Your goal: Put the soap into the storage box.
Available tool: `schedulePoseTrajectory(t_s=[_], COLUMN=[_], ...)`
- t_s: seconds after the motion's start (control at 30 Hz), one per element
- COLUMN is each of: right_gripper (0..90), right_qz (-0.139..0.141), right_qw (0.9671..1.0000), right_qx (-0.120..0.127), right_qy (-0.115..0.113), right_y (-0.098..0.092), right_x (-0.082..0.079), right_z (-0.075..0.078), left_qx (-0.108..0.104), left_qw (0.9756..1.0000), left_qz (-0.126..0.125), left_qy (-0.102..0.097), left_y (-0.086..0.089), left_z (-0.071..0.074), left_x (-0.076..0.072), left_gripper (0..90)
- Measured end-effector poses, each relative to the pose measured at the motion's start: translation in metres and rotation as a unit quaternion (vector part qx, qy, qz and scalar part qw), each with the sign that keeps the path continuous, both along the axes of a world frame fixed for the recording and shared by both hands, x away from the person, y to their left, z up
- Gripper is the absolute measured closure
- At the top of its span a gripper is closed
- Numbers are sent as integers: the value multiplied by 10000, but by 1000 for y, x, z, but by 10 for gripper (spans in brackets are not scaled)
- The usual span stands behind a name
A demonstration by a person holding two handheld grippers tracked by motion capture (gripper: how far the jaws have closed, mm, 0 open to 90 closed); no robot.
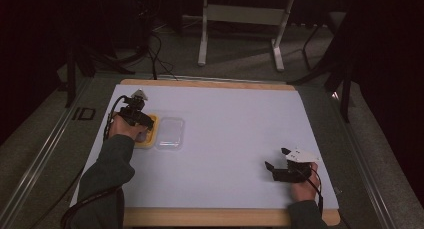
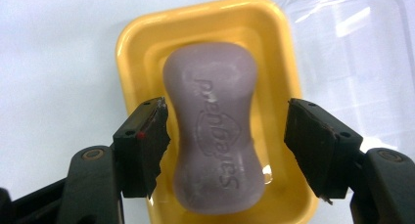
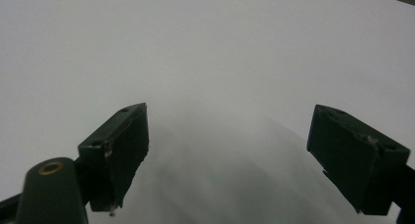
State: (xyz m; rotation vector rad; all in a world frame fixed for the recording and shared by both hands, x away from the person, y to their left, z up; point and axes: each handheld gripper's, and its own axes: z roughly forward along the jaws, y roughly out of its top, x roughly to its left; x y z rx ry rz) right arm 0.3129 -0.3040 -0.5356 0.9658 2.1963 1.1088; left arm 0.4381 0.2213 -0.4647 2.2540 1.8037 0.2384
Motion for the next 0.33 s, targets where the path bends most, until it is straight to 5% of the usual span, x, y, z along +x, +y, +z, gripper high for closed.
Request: schedulePoseTrajectory(t_s=[0.17, 0.3, 0.33], right_gripper=[152, 152, 152], right_qz=[-1, 3, 3], right_qw=[10000, 10000, 10000], right_qx=[-1, -4, -4], right_qy=[2, 13, 13], right_y=[0, 0, 0], right_x=[0, 0, 0], right_z=[0, 0, 0], left_qx=[-181, -506, -631], left_qw=[9985, 9943, 9914], left_qz=[-290, -562, -702], left_qy=[-424, -750, -908], left_y=[-6, -11, -14], left_z=[5, 8, 8], left_x=[-13, -27, -36], left_gripper=[327, 327, 327])
